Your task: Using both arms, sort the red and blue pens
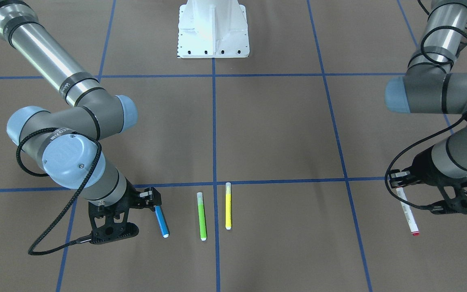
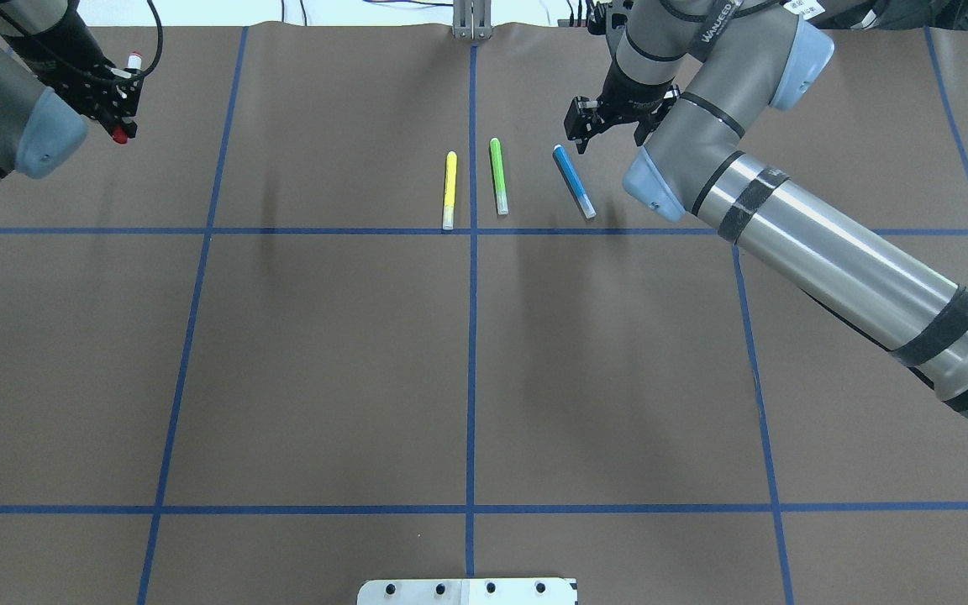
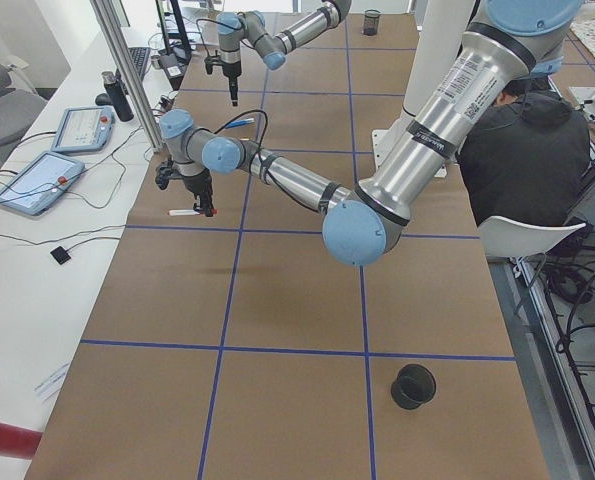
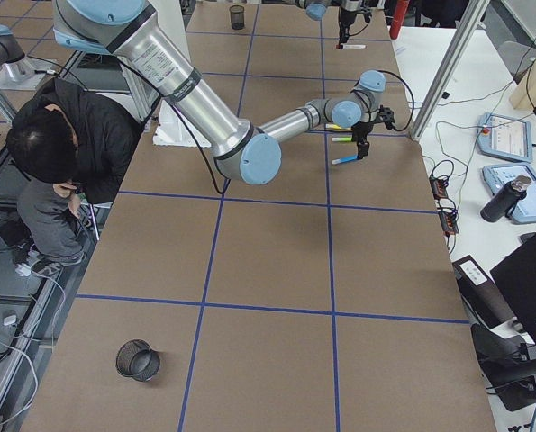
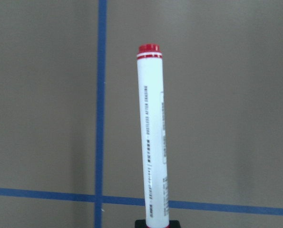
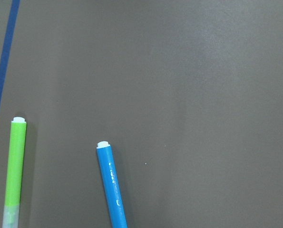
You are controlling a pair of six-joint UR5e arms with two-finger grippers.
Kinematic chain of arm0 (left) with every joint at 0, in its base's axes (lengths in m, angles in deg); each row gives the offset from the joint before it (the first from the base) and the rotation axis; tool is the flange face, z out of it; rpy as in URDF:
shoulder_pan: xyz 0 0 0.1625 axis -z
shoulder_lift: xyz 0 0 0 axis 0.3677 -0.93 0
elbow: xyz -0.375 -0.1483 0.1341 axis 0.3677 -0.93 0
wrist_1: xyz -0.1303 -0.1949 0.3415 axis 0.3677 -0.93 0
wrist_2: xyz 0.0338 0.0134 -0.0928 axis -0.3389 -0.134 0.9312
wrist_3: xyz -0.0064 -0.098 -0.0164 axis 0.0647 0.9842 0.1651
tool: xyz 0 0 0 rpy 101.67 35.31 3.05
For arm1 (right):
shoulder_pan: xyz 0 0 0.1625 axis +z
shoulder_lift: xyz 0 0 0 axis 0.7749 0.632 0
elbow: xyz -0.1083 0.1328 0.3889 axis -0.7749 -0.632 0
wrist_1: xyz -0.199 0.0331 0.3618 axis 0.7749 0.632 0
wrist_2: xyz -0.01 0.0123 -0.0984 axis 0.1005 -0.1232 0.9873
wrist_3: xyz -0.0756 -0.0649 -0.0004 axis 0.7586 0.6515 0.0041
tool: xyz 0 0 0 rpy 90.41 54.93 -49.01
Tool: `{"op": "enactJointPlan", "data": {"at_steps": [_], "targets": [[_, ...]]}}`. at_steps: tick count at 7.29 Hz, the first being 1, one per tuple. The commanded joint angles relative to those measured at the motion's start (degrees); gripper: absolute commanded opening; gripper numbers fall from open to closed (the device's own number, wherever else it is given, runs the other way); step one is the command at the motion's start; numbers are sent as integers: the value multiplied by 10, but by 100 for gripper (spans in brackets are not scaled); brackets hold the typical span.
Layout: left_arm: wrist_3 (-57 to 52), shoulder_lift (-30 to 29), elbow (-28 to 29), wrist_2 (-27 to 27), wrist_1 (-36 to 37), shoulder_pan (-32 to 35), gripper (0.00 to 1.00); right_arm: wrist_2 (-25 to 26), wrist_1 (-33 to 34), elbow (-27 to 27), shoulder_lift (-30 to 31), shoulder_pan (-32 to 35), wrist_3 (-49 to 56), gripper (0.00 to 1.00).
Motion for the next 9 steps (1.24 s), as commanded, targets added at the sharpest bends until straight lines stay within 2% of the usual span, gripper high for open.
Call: {"op": "enactJointPlan", "data": {"at_steps": [1,4,6,9], "targets": [[-16,8,1,0,-1,9,0,0,2,-12,4,-20,55,89],[-16,7,-1,1,0,14,0,0,2,-24,4,-39,88,82],[-17,8,0,1,-1,19,0,0,4,-30,6,-45,99,72],[-17,24,-12,1,7,28,0,1,3,-33,5,-49,99,64]]}}
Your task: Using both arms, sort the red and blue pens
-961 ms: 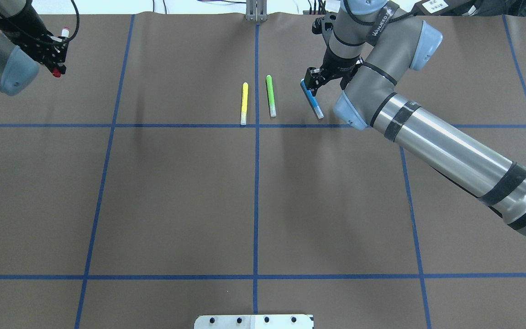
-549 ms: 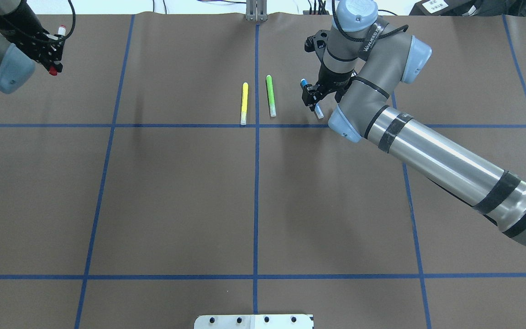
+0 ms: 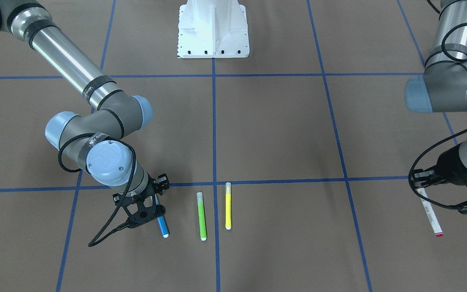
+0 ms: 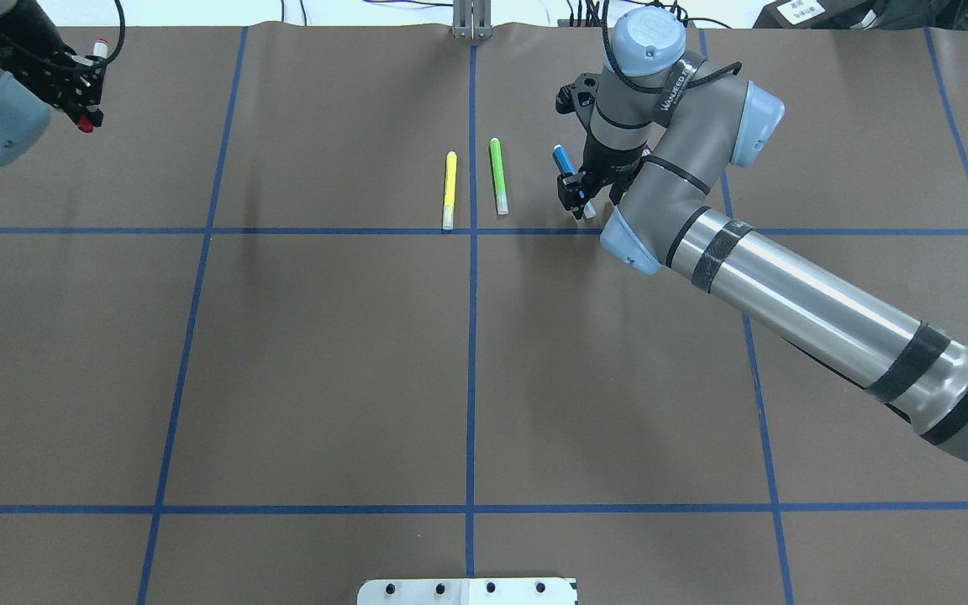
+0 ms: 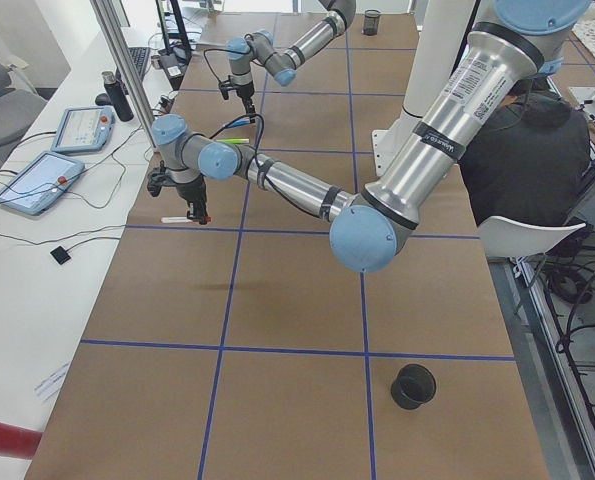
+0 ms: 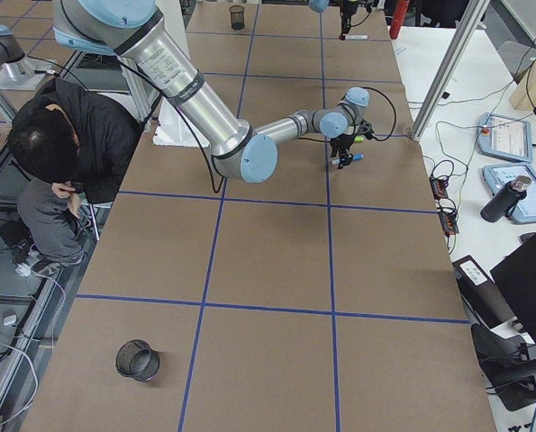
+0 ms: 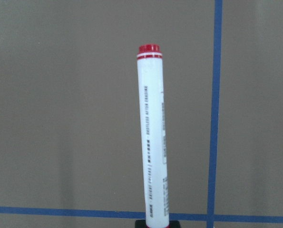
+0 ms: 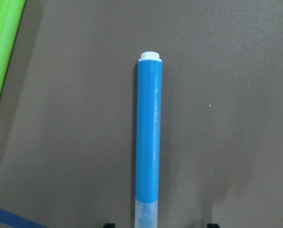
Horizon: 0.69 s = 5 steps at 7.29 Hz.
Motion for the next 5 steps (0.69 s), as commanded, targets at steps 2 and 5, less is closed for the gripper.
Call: {"op": "enactJointPlan", "data": {"at_steps": [2,5], "targets": [[0,10,-6,0,2,3,0,3,0,-1,-1,-3,-1,60],[0,22,-18,1,2,6,0,3,0,-2,-2,-4,-2,39]]}}
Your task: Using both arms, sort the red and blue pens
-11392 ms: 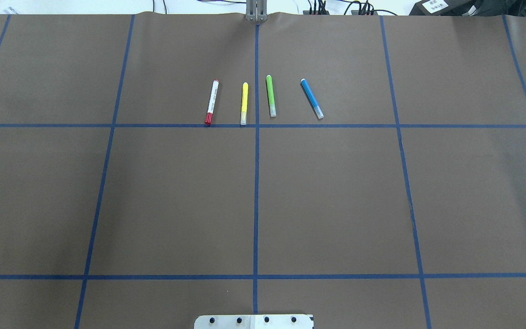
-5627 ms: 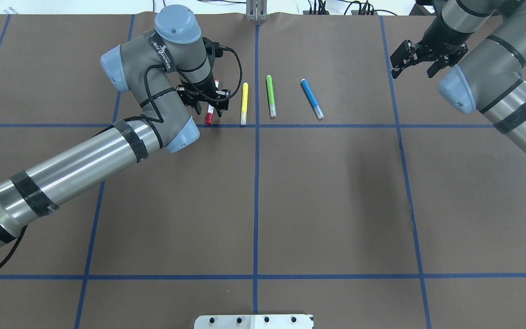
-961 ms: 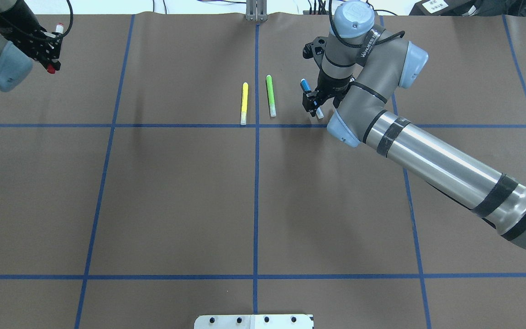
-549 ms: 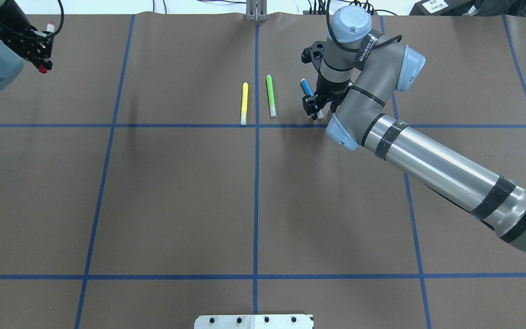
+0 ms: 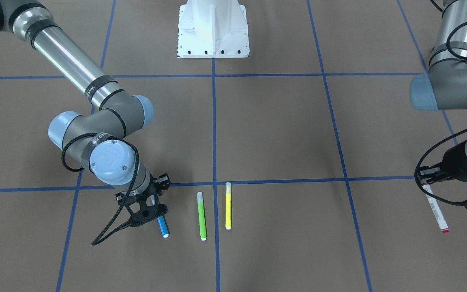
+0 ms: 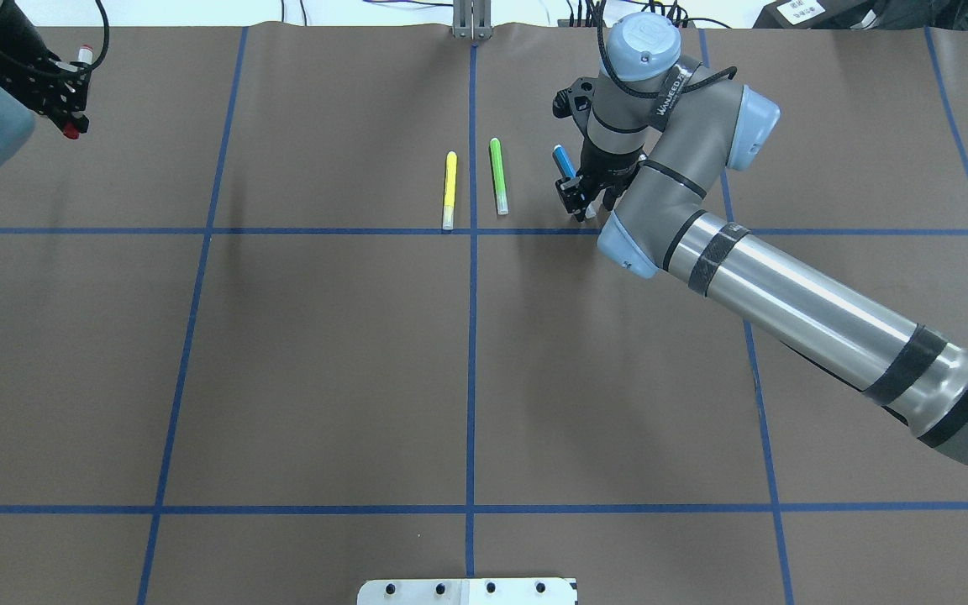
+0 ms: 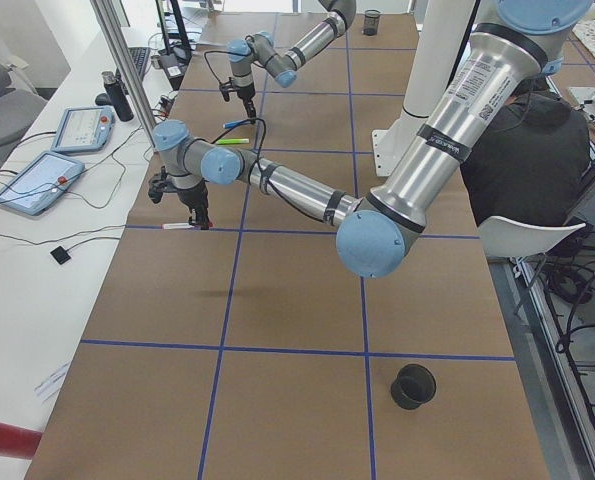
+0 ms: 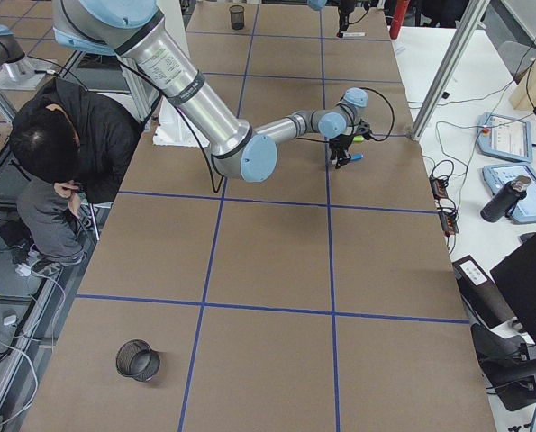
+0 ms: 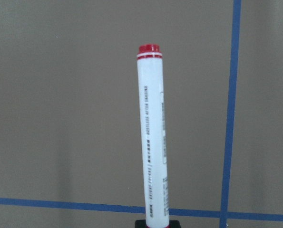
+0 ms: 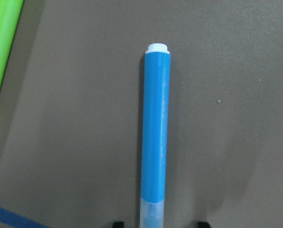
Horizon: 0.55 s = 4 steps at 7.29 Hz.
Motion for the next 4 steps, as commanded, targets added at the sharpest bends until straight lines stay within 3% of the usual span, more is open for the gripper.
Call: {"op": "enactJointPlan", "data": {"at_steps": [1,2,3,4], "targets": [[-1,8,-10,0,1,2,0,0,-1,0,-1,-1,-3,35],[0,8,-10,0,1,2,0,1,-1,-1,-2,-1,-5,13],[0,7,-10,0,1,2,0,0,-1,0,-2,-1,-5,0],[0,7,-11,0,1,3,0,-1,-1,2,-2,0,-6,0]]}}
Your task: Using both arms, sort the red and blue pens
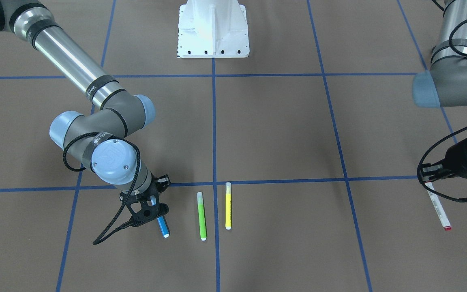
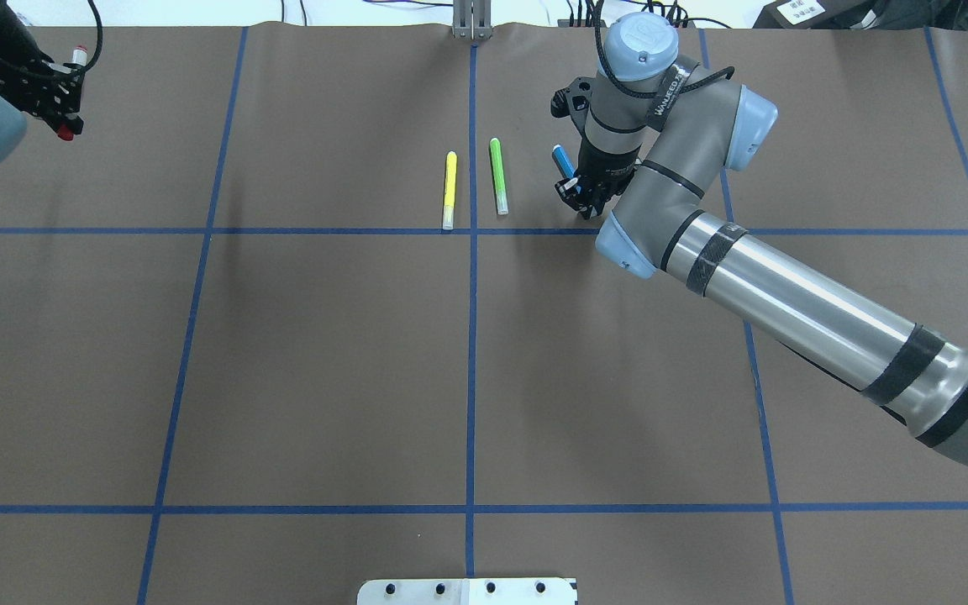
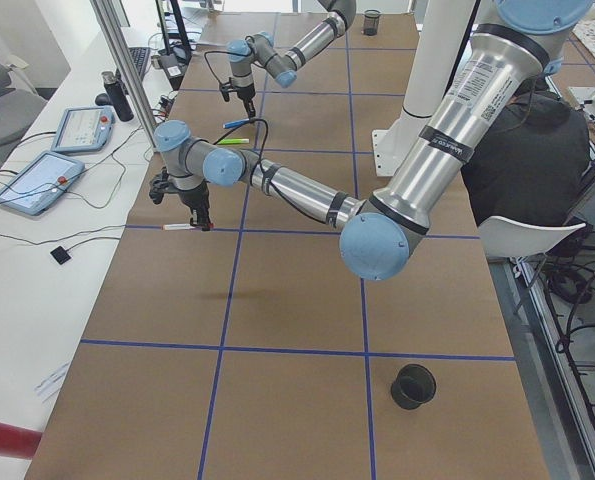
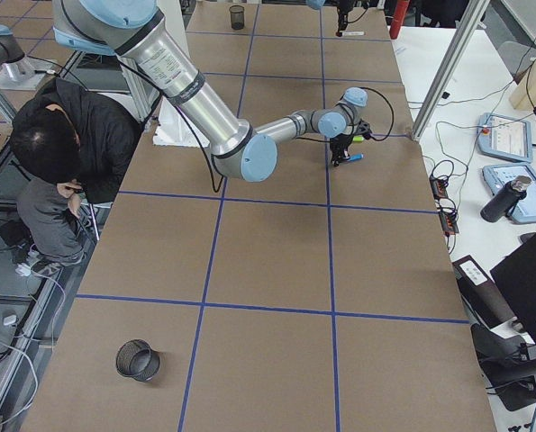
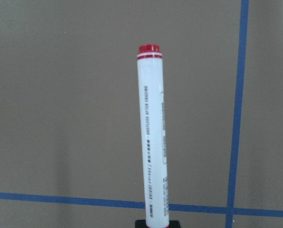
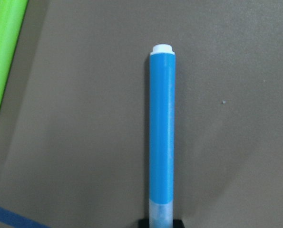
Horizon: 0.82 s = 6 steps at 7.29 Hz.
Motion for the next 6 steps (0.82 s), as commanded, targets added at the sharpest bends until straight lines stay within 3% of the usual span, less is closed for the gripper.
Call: {"op": "enactJointPlan", "data": {"at_steps": [1,5,6], "targets": [[-1,9,-10,0,1,6,0,0,2,4,-2,2,-3,0],[-159,88,-104,-7,122,58,0,11,45,43,3,27,3,0],[-263,129,-117,-8,123,87,0,27,73,47,3,40,7,0]]}}
